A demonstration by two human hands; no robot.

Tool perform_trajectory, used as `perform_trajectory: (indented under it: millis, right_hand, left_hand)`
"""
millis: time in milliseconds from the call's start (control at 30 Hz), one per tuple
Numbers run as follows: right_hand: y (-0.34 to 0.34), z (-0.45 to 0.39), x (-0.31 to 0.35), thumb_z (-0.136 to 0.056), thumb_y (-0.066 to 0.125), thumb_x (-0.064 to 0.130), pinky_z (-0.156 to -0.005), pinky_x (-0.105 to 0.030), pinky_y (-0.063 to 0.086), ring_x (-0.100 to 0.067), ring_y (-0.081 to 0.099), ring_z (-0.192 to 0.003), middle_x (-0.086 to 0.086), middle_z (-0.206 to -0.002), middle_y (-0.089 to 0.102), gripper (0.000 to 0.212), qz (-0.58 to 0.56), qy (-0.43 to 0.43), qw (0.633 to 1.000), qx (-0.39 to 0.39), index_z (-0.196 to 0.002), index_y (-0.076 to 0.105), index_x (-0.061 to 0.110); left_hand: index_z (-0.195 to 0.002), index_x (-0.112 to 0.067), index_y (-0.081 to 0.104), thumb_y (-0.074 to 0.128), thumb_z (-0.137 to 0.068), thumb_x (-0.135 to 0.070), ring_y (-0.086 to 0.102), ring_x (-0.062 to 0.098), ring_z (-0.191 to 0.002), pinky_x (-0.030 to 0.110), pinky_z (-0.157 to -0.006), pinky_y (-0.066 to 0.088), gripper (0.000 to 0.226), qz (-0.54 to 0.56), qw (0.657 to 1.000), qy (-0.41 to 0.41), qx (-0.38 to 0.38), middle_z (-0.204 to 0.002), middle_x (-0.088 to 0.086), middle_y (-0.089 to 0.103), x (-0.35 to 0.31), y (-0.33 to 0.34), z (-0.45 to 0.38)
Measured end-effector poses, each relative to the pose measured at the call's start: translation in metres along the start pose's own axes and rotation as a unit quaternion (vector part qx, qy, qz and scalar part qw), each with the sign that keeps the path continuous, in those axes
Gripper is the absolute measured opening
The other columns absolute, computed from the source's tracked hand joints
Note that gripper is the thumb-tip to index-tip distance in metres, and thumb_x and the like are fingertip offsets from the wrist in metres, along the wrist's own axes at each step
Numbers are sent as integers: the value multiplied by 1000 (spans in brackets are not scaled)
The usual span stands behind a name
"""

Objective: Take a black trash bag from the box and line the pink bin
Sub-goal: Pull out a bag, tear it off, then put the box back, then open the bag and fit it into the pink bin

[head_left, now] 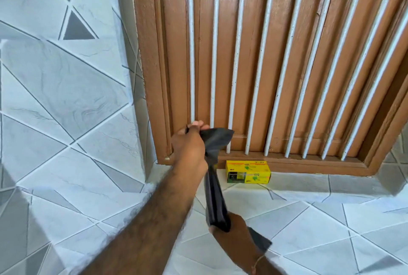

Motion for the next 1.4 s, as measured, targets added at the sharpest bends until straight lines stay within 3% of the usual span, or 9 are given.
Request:
perform_trajectory:
  millis: [300, 433, 567, 667, 733, 800, 933, 1133, 1400]
  right_hand:
    - [19, 67, -51, -82, 64, 18, -51, -26, 46, -2, 54, -50, 10, -46, 59, 23, 15, 126, 990, 63, -60, 60, 20]
    - [20, 89, -28, -87, 68, 14, -54, -18, 44, -4, 53, -50, 12, -49, 59, 27, -106, 126, 982, 95, -60, 62, 15]
    - [14, 107, -7, -82, 74, 22, -67, -30, 56, -17, 69, -68, -8, -78, 75, 19, -226, 108, 963, 97, -77, 74, 4]
    - [10, 127, 3, -86, 70, 27, -84, -50, 58, -36, 73, -87, -23, -95, 76, 31, -292, 114, 941, 124, -95, 75, -2]
    - [7, 145, 2, -89, 66, 32, -71, -48, 58, -37, 73, -78, -25, -91, 74, 40, -305, 122, 935, 138, -101, 71, -7]
    - [8, 168, -2, -88, 64, 34, -57, -36, 49, -31, 68, -67, -26, -87, 69, 51, -334, 142, 916, 170, -106, 64, -14]
    - [17, 218, -4, -88, 66, 20, -75, -31, 48, -22, 65, -87, -11, -93, 71, 22, -356, 152, 878, 281, -101, 72, 3]
    - [7, 253, 4, -85, 65, -2, -51, -25, 43, -23, 52, -61, -13, -61, 62, 25, -318, 133, 924, 163, -63, 73, 7]
    - [14, 286, 11, -81, 65, 5, -50, -26, 43, -19, 52, -49, -6, -50, 56, 29, -40, 83, 976, 196, -54, 59, 14]
  left_hand:
    - [-90, -2, 69, 55, -91, -14, 59, 15, -63, 28, -58, 52, 18, -41, 983, 170, -61, -69, 1, 61, -128, -40, -24]
    - [-130, -9, 53, 48, -94, -33, 55, 24, -119, 37, -107, 42, 43, -321, 891, 313, -68, -129, 11, 59, -127, -59, 7]
    - [-138, -15, 42, 56, -90, -39, 44, 24, -130, 40, -109, 33, 56, -429, 778, 449, -97, -140, 7, 50, -65, -106, 116]
    - [-128, -36, 48, 66, -82, -46, 51, 6, -118, 24, -98, 42, 50, -476, 815, 289, 160, -123, -18, 52, 46, -119, 184]
    - [-124, -41, 50, 72, -76, -46, 54, 2, -111, 17, -93, 45, 53, -515, 802, 174, 248, -118, -24, 52, 116, -137, 222]
    - [-113, -37, 62, 71, -78, -28, 62, 7, -99, 18, -86, 49, 37, -530, 806, 182, 188, -105, -22, 63, 133, -160, 239]
    - [-90, -28, 72, 56, -84, -11, 65, 5, -66, 24, -66, 56, 24, -486, 856, 164, 61, -67, -18, 68, 109, -193, 265]
    - [-74, -24, 63, 50, -89, -31, 62, 17, -73, 31, -68, 50, 21, -506, 850, 144, 18, -70, -7, 66, 84, -220, 300]
    - [-91, -9, 69, 56, -96, -17, 66, 32, -94, 44, -84, 53, 17, -72, 986, -72, -132, -99, 13, 71, 64, -290, 310]
Point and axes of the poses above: each hand's wrist, its own z-axis away from the middle knuckle, its own y-axis out of the palm, x = y × z, the point moved 9 cm from there along -z, towards the middle knuckle
